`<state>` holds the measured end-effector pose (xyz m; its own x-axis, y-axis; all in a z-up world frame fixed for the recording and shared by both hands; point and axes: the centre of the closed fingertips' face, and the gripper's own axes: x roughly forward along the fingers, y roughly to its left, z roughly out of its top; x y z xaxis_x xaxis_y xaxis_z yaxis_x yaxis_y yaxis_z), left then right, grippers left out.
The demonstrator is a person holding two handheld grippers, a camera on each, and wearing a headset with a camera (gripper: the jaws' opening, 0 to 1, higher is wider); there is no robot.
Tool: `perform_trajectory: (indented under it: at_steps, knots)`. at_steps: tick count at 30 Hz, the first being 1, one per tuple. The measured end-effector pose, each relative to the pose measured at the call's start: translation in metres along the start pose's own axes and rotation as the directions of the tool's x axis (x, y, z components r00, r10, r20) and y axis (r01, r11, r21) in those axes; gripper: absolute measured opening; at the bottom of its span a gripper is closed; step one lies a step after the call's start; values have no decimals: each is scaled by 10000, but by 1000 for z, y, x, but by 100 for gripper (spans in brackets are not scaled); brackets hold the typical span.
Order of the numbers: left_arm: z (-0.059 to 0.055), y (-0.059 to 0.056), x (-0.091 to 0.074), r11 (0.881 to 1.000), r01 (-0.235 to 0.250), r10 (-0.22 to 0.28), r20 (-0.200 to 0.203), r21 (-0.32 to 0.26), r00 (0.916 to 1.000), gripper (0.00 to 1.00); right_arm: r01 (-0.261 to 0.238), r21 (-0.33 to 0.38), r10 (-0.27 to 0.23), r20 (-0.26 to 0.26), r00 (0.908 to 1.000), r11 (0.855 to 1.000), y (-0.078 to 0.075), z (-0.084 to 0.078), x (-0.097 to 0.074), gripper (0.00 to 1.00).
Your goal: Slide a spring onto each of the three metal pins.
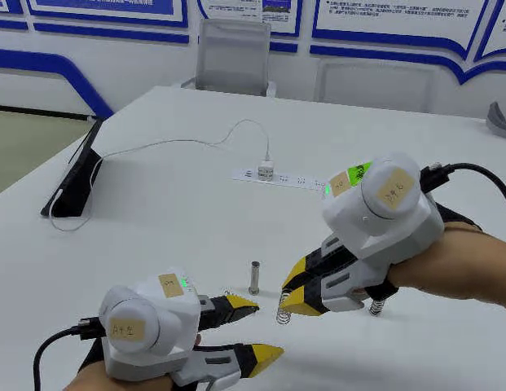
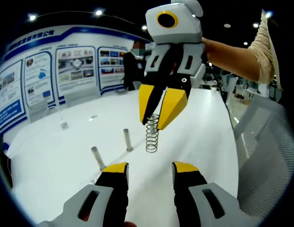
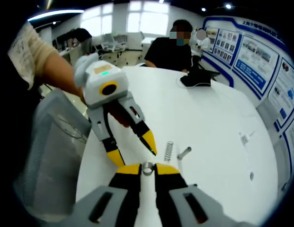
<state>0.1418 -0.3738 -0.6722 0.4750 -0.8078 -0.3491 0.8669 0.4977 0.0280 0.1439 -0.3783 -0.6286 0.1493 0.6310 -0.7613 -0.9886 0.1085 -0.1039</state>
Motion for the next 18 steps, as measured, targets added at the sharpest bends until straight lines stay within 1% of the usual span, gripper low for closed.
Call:
perform_trajectory:
  at_steps: [7,12,18]
  knots:
    - [-3,1,-3,9999,-95,94,-61,-93,9999,40,189,219,-187,-74,9998,9996,-10,-7,-4,12]
    - [-4,3,-5,9997,-175,173,-87,-150,9998,41,387,446,-384,-80,9992,9983,-21,-12,-9,12]
    - [-6,5,-6,9995,-254,252,-112,-209,9996,42,758,719,-754,-80,9971,9945,-36,-19,-17,12]
